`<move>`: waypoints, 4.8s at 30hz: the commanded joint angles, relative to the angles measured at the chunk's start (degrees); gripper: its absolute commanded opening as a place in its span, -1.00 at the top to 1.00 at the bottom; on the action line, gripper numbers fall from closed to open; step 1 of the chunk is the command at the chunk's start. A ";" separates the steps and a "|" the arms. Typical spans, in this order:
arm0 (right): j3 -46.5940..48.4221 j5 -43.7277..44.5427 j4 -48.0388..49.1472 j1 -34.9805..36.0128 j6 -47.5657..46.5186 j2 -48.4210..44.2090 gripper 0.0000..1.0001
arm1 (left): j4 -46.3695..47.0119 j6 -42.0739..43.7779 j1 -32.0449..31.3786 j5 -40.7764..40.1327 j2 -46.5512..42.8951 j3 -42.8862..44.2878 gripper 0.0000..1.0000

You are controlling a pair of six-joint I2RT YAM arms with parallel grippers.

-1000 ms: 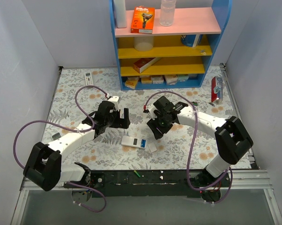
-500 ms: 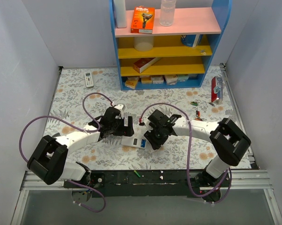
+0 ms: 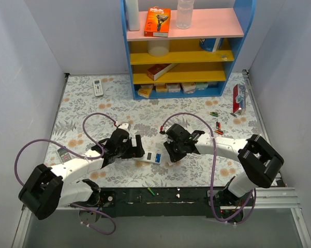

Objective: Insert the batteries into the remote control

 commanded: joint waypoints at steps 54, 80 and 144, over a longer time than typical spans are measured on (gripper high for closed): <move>4.92 1.91 -7.22 -1.43 -31.62 -1.15 -0.67 | -13.16 -0.51 -1.13 -3.18 -15.06 7.98 -0.96; 6.06 -1.71 -6.34 -1.78 -35.14 4.39 -0.06 | -14.92 0.55 -1.13 -1.69 -10.67 6.57 -0.96; -3.78 20.88 -1.06 -4.33 -6.93 -25.58 -0.56 | -14.24 -19.21 -4.19 21.95 33.02 40.76 -0.81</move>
